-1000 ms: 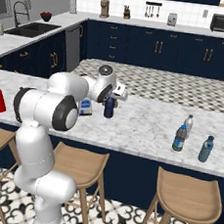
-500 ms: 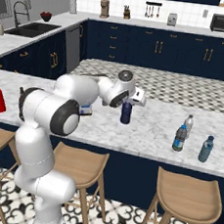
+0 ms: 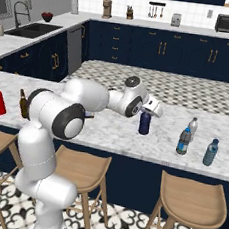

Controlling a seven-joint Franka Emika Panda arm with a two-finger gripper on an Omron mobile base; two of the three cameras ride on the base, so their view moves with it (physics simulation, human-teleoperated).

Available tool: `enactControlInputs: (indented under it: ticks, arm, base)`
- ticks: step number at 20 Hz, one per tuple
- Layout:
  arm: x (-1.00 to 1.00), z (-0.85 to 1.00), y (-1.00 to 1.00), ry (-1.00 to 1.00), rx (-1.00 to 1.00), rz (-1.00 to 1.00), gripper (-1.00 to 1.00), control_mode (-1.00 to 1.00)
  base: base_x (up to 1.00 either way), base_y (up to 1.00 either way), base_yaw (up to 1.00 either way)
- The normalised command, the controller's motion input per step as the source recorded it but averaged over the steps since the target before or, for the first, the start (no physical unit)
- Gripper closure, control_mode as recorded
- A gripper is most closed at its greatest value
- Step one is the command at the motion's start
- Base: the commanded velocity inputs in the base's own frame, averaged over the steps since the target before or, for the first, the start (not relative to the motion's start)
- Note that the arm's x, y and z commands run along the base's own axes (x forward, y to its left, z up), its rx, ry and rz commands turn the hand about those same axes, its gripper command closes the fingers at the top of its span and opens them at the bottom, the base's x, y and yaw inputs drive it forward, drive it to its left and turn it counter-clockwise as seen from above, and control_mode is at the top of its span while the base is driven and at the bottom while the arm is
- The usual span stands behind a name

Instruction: Move the plastic bottles in the middle to the plastics group, and the glass bottles in the middle to the glass group.

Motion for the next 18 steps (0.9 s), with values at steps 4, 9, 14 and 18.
enactControlInputs:
  ticks: [4, 9, 14, 18]
  arm:
    - [0.09, -0.02, -0.55, 0.0, -0.13, -0.26, 1.0, -1.0]
    - [0.03, -0.02, -0.46, 0.01, -0.06, -0.21, 1.0, -1.0]
    - [0.15, -0.02, -0.11, 0.0, 0.0, -0.05, 1.0, -1.0]
    - [0.23, 0.0, -0.14, 0.0, 0.0, 0.0, 1.0, -1.0]
  base:
    - [0.0, 0.0, 0.0]
    - [0.0, 0.0, 0.0]
    - [0.0, 0.0, 0.0]
    - [0.0, 0.0, 0.0]
